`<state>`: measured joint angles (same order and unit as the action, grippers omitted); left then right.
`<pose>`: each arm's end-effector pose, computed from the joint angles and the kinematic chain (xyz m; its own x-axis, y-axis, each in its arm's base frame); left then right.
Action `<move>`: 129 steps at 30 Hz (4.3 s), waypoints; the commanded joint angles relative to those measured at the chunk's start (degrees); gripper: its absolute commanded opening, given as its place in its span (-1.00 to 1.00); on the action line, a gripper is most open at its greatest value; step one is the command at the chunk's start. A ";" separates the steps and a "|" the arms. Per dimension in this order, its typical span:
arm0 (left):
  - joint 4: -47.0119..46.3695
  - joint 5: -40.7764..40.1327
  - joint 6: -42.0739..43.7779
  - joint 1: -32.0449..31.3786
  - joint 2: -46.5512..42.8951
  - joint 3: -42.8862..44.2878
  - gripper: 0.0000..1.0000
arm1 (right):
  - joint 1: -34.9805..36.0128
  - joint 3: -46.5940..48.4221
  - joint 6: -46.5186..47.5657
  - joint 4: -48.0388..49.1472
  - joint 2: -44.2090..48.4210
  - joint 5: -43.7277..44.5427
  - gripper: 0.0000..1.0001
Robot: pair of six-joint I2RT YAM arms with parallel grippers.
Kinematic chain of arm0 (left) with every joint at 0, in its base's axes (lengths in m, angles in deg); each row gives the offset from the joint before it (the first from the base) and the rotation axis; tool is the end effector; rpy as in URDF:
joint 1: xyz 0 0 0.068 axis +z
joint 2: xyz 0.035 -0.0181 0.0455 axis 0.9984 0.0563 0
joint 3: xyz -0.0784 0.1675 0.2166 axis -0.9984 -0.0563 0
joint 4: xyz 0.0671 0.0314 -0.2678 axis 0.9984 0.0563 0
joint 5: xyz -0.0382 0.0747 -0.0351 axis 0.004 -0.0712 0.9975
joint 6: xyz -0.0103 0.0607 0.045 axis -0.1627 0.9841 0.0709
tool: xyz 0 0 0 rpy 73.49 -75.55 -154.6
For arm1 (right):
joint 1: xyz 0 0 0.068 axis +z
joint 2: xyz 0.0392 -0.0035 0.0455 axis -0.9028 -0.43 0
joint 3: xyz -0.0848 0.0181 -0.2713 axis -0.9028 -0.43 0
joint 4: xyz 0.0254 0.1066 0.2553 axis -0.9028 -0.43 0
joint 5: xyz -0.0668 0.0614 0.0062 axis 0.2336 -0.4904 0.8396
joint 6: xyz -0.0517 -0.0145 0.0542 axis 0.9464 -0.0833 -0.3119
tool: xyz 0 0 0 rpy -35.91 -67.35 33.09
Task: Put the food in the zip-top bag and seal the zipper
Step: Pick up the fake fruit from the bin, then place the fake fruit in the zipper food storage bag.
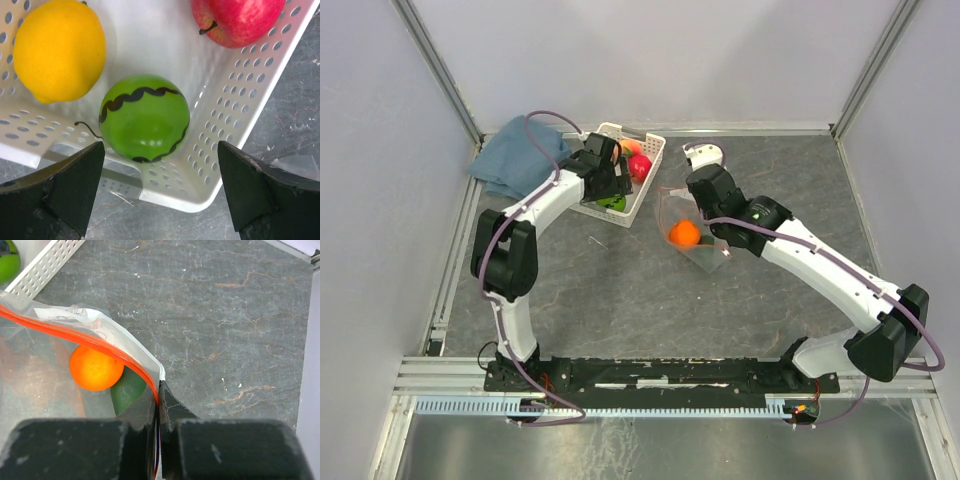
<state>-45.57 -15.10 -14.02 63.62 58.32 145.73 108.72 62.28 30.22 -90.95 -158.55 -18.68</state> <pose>0.4333 -0.1744 0.2264 -0.7727 -0.1650 -0.6130 -0.0651 0.9811 -0.1820 0.2629 0.2022 0.3609 -0.5000 -0.2630 -0.8251 -0.1412 0.9648 -0.2220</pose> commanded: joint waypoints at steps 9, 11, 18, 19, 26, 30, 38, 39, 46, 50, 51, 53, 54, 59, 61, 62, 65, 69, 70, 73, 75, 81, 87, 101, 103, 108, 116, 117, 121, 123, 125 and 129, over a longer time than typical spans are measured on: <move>3.89 -0.53 4.18 1.05 8.82 9.42 0.99 | 0.03 -1.94 -1.39 2.73 1.05 -1.08 -0.85; 3.83 0.22 4.13 1.01 9.73 9.54 0.99 | 0.03 -2.08 -1.39 2.90 1.03 -0.97 -0.85; 3.85 0.63 4.57 1.03 12.41 10.17 0.99 | 0.03 -2.16 -1.65 3.21 0.41 -1.52 -0.86; 3.85 0.79 4.61 1.01 12.68 10.35 0.99 | 0.03 -2.21 -1.65 3.20 0.37 -1.53 -0.85; 3.91 1.83 4.66 1.01 11.11 9.74 0.92 | 0.06 -2.21 -1.66 3.10 0.40 -1.41 -0.86; 3.90 1.58 4.44 1.01 8.75 8.90 0.82 | 0.04 -2.17 -1.78 3.11 0.56 -1.52 -0.86; 1.37 -0.35 3.37 1.01 2.03 5.53 0.29 | 0.03 -2.00 -2.01 3.01 0.99 -1.89 -0.87; 0.96 -0.32 3.14 0.99 1.21 4.92 0.28 | 0.04 -1.95 -2.05 3.02 1.10 -2.05 -0.87; -3.77 1.73 0.59 0.97 -7.49 -1.85 0.26 | 0.07 -1.64 -2.56 3.19 0.83 -3.11 -0.88; -9.04 5.08 -2.63 0.88 -16.06 -9.40 0.24 | 0.02 -1.19 -3.35 3.15 0.49 -4.75 -0.90; -10.35 5.86 -3.27 0.84 -18.02 -11.11 0.24 | 0.02 -1.05 -3.47 3.26 0.53 -5.19 -0.90; -13.10 7.30 -4.74 0.71 -22.11 -14.78 0.24 | 0.03 -1.02 -3.65 3.68 0.58 -6.09 -0.90; -14.39 7.95 -5.43 0.69 -24.08 -16.38 0.23 | 0.03 -1.02 -3.81 3.81 0.56 -6.57 -0.90; -19.30 10.12 -7.94 0.06 -33.36 -22.40 0.23 | 0.03 -1.03 -4.59 4.35 0.57 -7.74 -0.91; -19.87 10.91 -8.56 -0.34 -35.81 -23.50 0.22 | 0.07 -1.10 -5.00 4.52 0.62 -8.12 -0.91; -20.28 11.51 -8.83 -0.65 -36.92 -24.20 0.22 | 0.04 -1.24 -5.26 4.69 0.65 -8.41 -0.91; -22.15 12.77 -9.89 -1.95 -40.18 -26.42 0.22 | 0.03 -1.48 -5.83 5.13 0.80 -9.20 -0.92; -25.05 13.19 -9.98 -4.51 -44.36 -28.76 0.21 | 0.03 -1.46 -6.46 5.40 0.78 -10.06 -0.92; -26.15 13.67 -9.98 -5.23 -45.23 -29.47 0.21 | 0.03 -1.54 -6.59 5.43 0.80 -10.30 -0.92; -30.67 15.35 -9.90 -7.95 -48.12 -31.67 0.21 | 0.05 -1.56 -6.99 5.58 0.76 -11.05 -0.92; -34.78 16.67 -9.95 -9.77 -49.68 -33.23 0.21 | 0.03 -1.71 -7.18 5.75 0.71 -11.56 -0.92; -44.92 19.67 -10.59 -15.29 -51.55 -36.90 0.20 | 0.03 -2.28 -7.86 6.47 0.92 -12.93 -0.92; -53.01 21.62 -11.88 -18.53 -49.95 -39.66 0.19 | 0.03 -2.56 -8.15 6.66 1.50 -13.81 -0.92; -56.72 16.39 -12.43 -20.87 -44.05 -43.67 0.15 | 0.01 -3.36 -8.59 7.35 2.79 -15.38 -0.91; -56.06 14.90 -11.86 -20.88 -43.16 -43.91 0.15 | 0.03 -3.23 -8.60 7.41 2.82 -15.84 -0.91; -52.78 11.25 -10.29 -20.86 -40.19 -43.00 0.18 | 0.03 -3.32 -8.54 7.53 3.05 -16.47 -0.91; -49.19 8.27 -8.24 -20.94 -36.12 -39.76 0.40 | 0.04 -3.44 -8.33 7.32 3.18 -17.09 -0.90; -48.36 7.79 -8.16 -20.96 -35.81 -39.40 0.44 | 0.04 -3.46 -8.26 7.28 3.18 -17.11 -0.90; -46.14 6.27 -7.88 -20.96 -35.38 -38.47 0.66 | 0.03 -3.76 -8.22 7.38 3.43 -17.18 -0.89; -45.34 6.02 -7.94 -20.94 -35.64 -38.08 0.74 | 0.03 -3.76 -8.22 7.53 3.45 -17.28 -0.88; -44.62 5.77 -7.93 -20.95 -35.95 -37.82 0.79 | 0.03 -3.77 -8.27 7.60 3.33 -17.38 -0.88; -42.78 5.23 -7.94 -20.94 -36.68 -37.03 0.93 | 0.07 -4.00 -8.42 7.71 3.32 -17.70 -0.86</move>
<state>-89.07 -7.75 -23.99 42.92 23.13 105.75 108.72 58.45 22.37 -85.79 -157.56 -35.95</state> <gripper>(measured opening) 0.951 0.064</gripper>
